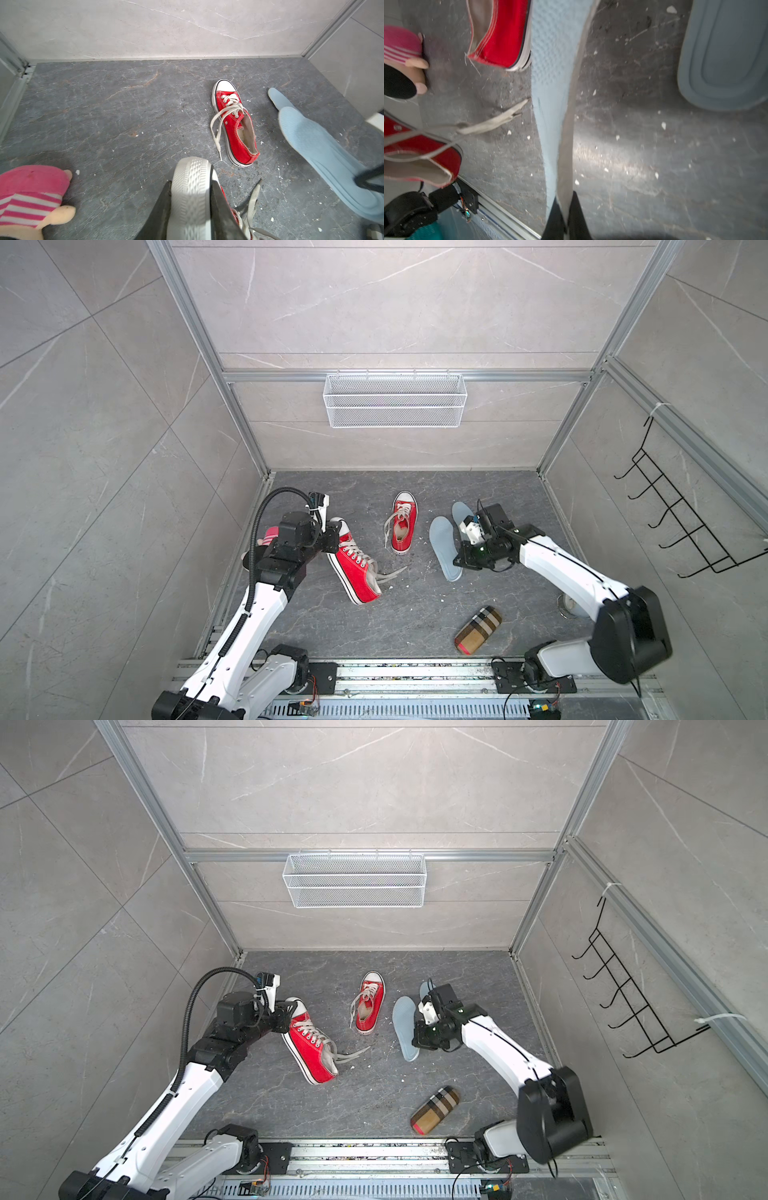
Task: Remove the insole from the shoe
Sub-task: Place the insole at the center of the board.
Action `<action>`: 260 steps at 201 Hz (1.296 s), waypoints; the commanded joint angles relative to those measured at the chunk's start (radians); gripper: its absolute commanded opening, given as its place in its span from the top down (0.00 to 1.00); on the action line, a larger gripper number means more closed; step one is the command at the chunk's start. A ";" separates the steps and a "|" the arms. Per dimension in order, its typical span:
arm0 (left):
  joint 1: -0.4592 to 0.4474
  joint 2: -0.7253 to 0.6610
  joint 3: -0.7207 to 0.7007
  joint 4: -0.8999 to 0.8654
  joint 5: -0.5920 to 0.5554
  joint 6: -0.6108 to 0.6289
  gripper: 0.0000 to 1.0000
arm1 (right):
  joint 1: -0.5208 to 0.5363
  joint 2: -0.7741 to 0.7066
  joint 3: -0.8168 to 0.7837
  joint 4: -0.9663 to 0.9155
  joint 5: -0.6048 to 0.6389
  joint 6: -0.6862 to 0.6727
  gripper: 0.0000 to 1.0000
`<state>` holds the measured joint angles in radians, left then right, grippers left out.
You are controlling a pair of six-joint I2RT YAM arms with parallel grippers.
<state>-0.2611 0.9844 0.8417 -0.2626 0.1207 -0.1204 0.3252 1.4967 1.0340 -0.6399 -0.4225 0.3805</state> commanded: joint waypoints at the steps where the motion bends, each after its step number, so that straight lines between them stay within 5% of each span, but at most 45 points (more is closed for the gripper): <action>1: 0.006 0.008 0.051 0.047 0.098 0.011 1.00 | -0.062 0.108 0.056 0.097 -0.130 -0.041 1.00; 146: 0.018 0.040 0.048 0.069 0.158 0.004 1.00 | -0.185 0.441 0.128 0.212 -0.237 -0.027 1.00; 200: 0.060 0.179 0.115 0.035 0.316 0.003 1.00 | -0.205 0.371 0.064 0.259 -0.287 -0.019 0.63; 226: 0.105 0.252 0.146 0.077 0.377 0.023 1.00 | -0.207 0.217 -0.008 0.241 -0.203 -0.025 0.48; 260: 0.178 0.399 0.228 0.187 0.593 0.083 1.00 | -0.209 -0.046 -0.116 0.229 -0.093 -0.042 0.37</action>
<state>-0.1219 1.3098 0.9588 -0.2245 0.4911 -0.0864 0.1200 1.6196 0.9733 -0.3985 -0.6044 0.3614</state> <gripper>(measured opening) 0.254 0.591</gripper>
